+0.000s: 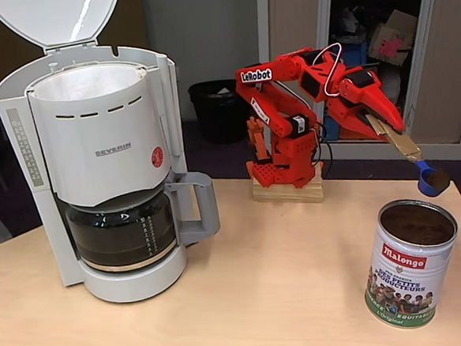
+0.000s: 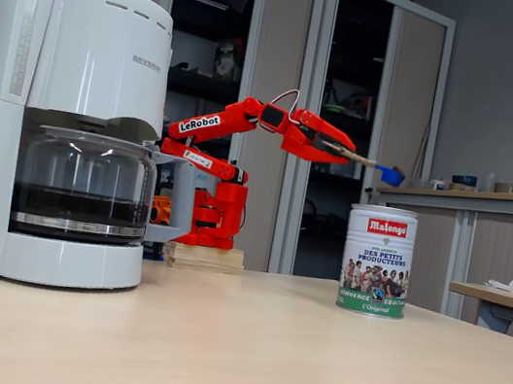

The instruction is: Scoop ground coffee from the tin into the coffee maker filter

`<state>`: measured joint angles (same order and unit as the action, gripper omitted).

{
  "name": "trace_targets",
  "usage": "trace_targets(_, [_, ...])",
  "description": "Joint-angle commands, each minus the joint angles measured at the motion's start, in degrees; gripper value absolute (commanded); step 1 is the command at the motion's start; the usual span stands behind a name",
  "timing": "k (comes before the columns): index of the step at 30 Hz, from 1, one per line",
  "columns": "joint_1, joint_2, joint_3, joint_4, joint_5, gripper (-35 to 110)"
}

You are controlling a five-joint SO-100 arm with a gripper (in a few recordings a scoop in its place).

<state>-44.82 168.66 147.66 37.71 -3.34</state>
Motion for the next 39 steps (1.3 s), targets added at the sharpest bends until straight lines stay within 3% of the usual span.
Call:
trace_targets(1, [-0.4,3.3,1.1,-5.9,-0.9,0])
trace_targets(12, [9.3,-4.5,-11.2,-8.2,4.7,0])
trace_targets(20, [18.1,-6.8,-20.9,-0.3,7.5,0])
trace_targets(30, [28.0,-17.9,-44.3,13.6,2.4,0])
trace_targets(39, [35.8,-26.7,-61.6,17.9,-0.7,0])
